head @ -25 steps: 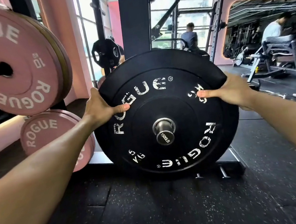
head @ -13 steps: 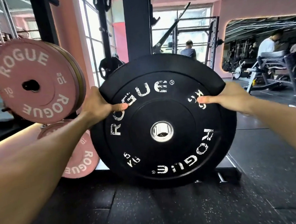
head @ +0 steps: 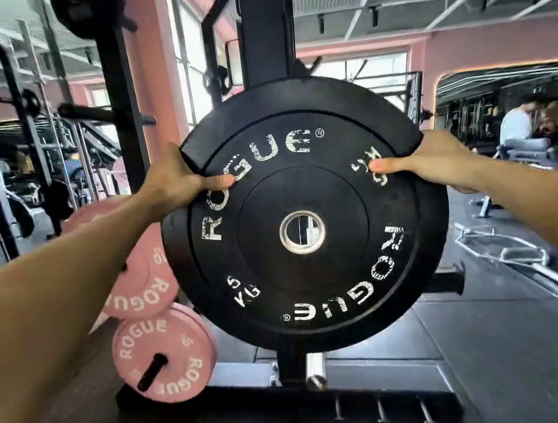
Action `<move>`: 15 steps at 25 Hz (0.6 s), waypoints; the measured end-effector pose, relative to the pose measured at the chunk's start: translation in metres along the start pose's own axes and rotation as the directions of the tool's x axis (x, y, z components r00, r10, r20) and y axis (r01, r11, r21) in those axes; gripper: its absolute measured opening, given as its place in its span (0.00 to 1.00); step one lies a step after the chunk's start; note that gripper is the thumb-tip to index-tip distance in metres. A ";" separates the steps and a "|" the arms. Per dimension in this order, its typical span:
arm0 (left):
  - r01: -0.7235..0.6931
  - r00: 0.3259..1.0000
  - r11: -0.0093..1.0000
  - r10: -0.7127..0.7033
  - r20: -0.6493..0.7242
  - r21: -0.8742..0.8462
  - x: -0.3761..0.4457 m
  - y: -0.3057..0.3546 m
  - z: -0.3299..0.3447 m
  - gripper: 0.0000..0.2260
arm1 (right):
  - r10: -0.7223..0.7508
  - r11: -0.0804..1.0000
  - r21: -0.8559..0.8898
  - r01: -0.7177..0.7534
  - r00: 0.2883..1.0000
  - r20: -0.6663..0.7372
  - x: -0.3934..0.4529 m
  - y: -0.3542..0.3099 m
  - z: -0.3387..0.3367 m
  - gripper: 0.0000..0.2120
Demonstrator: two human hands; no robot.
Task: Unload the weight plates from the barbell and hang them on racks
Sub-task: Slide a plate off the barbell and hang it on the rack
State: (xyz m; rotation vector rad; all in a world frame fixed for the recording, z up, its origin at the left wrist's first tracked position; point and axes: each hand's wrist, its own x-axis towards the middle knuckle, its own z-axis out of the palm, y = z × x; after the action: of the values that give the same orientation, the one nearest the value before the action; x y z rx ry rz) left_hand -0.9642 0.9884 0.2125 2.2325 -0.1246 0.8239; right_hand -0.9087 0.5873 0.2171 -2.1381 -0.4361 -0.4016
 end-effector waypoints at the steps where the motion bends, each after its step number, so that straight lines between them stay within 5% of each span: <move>1: -0.007 1.000 1.000 0.007 0.001 0.000 0.022 0.027 -0.028 0.35 | -0.007 1.000 0.000 0.007 1.000 -0.009 0.014 -0.034 -0.025 0.30; 9: -0.021 0.998 1.000 0.022 -0.065 0.016 0.136 0.207 -0.234 0.34 | -0.052 0.998 0.021 0.053 0.998 -0.027 0.085 -0.279 -0.157 0.33; 15: -0.043 0.999 0.999 0.042 -0.033 -0.013 0.169 0.219 -0.314 0.33 | -0.101 0.995 0.009 0.101 0.995 -0.029 0.123 -0.356 -0.154 0.36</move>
State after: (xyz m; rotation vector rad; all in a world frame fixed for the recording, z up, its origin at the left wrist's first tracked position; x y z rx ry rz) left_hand -1.0653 1.0681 0.6109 2.2087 -0.1619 0.8798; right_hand -0.9782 0.6723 0.6091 -2.1031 -0.5301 -0.4850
